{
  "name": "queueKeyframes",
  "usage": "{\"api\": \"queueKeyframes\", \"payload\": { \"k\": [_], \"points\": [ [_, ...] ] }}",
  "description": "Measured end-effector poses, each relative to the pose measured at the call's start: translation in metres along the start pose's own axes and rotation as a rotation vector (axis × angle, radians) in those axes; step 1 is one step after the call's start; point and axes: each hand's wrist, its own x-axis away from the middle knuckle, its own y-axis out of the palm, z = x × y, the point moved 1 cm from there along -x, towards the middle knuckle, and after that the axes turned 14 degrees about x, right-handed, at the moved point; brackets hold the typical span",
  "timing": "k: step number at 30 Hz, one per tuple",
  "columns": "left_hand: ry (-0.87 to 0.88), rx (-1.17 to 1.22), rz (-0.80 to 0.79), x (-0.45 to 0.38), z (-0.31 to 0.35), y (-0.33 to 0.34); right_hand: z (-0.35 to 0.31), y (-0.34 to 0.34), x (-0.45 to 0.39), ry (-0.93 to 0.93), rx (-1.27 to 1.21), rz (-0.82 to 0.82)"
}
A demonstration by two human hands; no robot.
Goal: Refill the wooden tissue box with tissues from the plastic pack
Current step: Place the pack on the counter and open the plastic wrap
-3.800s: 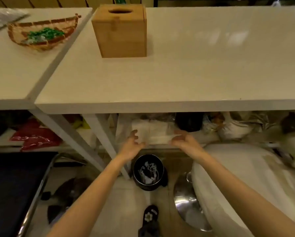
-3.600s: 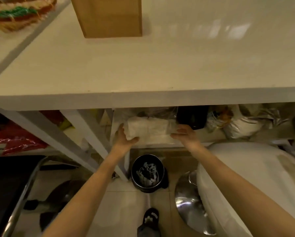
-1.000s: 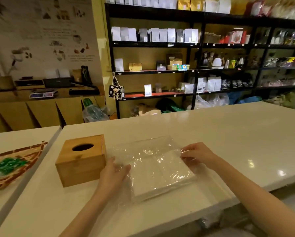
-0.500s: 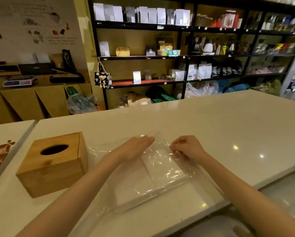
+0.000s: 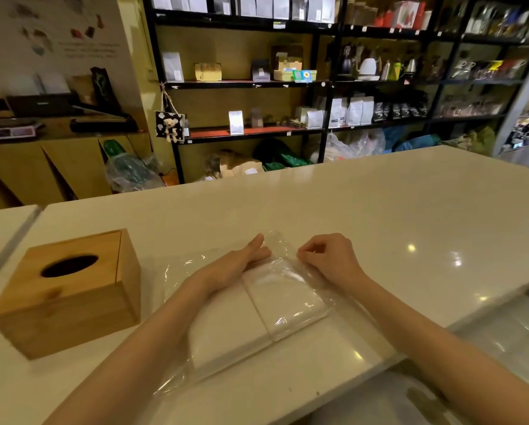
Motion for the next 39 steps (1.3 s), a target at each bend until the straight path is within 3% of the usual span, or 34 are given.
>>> {"api": "queueKeyframes", "payload": {
  "k": [5,9,14,17,20,23,25,27,29,32,35,39],
  "points": [
    [-0.012,0.063,-0.044,0.001,0.002,-0.002,-0.008,0.000,0.008,-0.153,0.308,0.123],
    [-0.030,0.050,-0.046,-0.001,0.000,-0.006,-0.006,-0.008,0.010,-0.259,0.184,0.228],
    [0.021,0.119,-0.038,-0.001,0.001,-0.014,-0.014,-0.035,0.016,-0.144,-0.441,-0.118],
    [0.172,0.138,0.056,0.012,0.013,-0.018,-0.015,-0.046,0.016,-0.094,-0.539,-0.219],
    [0.267,-0.006,0.073,0.035,0.025,-0.023,-0.016,-0.054,0.012,-0.046,-0.549,-0.243],
    [0.248,-0.256,0.166,0.058,0.026,-0.032,-0.024,-0.057,0.010,-0.009,-0.409,-0.275],
    [0.240,-0.326,0.201,0.075,0.022,-0.039,-0.035,-0.052,0.011,-0.054,-0.085,-0.298],
    [0.237,-0.274,0.204,0.089,0.018,-0.047,-0.051,-0.043,0.014,-0.211,0.337,-0.233],
    [0.246,-0.243,0.204,0.097,0.015,-0.052,-0.075,-0.029,0.023,-0.418,0.518,-0.141],
    [0.278,-0.240,0.254,0.101,0.010,-0.051,-0.117,-0.006,0.037,-0.623,0.504,-0.236],
    [0.316,-0.216,0.330,0.105,0.002,-0.048,-0.143,0.018,0.043,-0.582,0.379,-0.508],
    [0.342,-0.129,0.417,0.113,-0.013,-0.046,-0.152,0.038,0.042,-0.582,0.370,-0.535]
  ]
}}
